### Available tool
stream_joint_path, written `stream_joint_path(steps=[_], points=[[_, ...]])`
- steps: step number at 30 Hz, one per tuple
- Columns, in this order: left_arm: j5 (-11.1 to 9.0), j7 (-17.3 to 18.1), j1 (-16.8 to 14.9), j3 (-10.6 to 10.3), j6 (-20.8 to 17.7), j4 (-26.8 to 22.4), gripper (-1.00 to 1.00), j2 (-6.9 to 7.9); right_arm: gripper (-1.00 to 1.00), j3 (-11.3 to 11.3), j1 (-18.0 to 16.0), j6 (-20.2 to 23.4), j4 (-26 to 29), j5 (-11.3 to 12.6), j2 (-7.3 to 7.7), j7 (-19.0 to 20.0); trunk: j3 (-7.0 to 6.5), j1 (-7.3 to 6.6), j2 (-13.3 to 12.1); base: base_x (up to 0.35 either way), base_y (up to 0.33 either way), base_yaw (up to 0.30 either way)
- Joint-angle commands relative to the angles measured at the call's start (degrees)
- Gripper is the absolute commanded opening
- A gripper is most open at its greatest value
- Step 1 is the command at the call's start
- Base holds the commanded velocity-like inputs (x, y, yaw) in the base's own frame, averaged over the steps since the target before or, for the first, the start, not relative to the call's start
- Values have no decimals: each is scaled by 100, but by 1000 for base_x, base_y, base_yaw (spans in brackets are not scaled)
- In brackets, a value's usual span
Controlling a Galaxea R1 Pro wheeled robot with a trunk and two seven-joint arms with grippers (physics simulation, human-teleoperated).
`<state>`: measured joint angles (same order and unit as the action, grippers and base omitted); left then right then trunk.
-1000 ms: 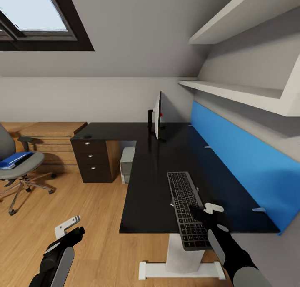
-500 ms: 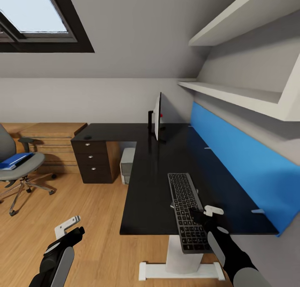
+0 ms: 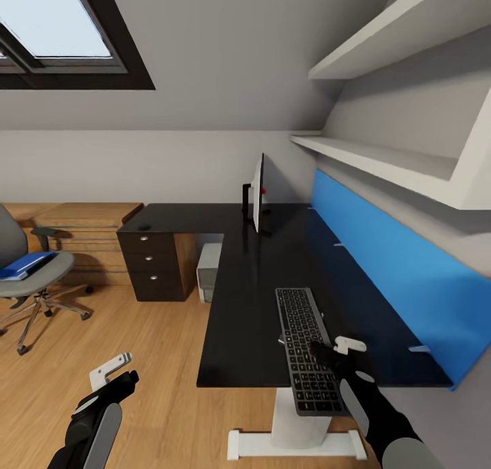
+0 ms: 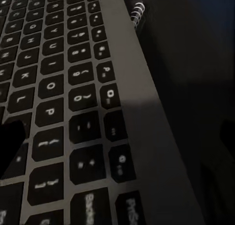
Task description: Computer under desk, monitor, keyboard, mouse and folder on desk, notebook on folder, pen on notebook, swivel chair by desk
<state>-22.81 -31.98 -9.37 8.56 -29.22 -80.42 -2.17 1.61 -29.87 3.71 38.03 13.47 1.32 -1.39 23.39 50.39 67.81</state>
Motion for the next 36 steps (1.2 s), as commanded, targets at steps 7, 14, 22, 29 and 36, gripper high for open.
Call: stream_joint_path(steps=[7,14,22,29,36], points=[[-57,-36,-4,5,-13,-9,100,-3,100,4,52,125,1008,52,9,-16,-120,-154,-278,0,0,0],[-59,-26,-4,6,-13,-10,100,2,100,22,563,1069,2376,150,-10,-25,-173,-220,-398,0,0,0],[-59,-27,-4,6,-13,-11,100,1,100,53,1336,1545,3681,1112,-16,-59,-173,-220,-398,0,0,0],[-58,-20,-4,6,-13,-12,100,4,100,513,1819,1587,4275,2104,-16,-88,-173,-220,-398,-190,0,0],[-61,-19,-4,6,-13,-17,100,4,100,924,1881,1597,4565,2858,-26,-89,-173,-220,-398,-328,30,0]])
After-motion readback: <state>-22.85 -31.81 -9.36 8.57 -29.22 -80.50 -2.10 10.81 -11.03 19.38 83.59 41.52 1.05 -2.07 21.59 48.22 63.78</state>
